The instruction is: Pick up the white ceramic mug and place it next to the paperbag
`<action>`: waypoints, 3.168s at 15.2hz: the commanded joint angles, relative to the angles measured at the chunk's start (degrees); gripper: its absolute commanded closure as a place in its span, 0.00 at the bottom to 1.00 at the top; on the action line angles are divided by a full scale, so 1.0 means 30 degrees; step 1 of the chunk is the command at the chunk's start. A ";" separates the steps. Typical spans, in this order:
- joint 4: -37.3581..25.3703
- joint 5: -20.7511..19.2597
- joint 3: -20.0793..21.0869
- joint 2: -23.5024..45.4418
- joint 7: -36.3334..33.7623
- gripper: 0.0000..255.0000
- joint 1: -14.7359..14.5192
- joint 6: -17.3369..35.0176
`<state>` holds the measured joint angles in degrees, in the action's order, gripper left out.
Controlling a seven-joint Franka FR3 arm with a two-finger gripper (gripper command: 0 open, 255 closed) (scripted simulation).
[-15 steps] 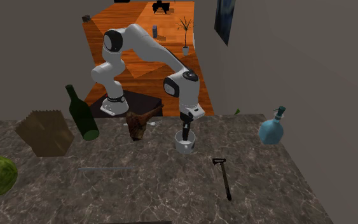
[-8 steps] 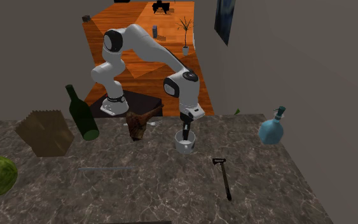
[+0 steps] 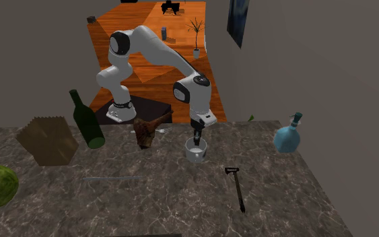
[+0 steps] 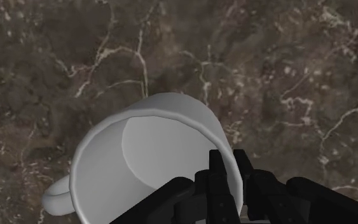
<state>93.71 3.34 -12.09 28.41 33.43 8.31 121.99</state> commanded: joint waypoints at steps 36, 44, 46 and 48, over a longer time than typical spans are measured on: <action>-0.6634 -0.0366 -0.0265 -0.1628 -0.0001 1.00 0.0106 -0.8230; -0.9561 -0.0251 -0.0280 -0.1072 0.0083 1.00 0.0320 -1.0602; -1.0455 -0.0202 -0.0281 -0.0835 0.0109 1.00 0.0400 -1.1259; -1.1442 -0.0142 -0.0279 -0.0544 0.0136 1.00 0.0495 -1.1956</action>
<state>61.08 2.81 -12.94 26.22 33.78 9.63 87.29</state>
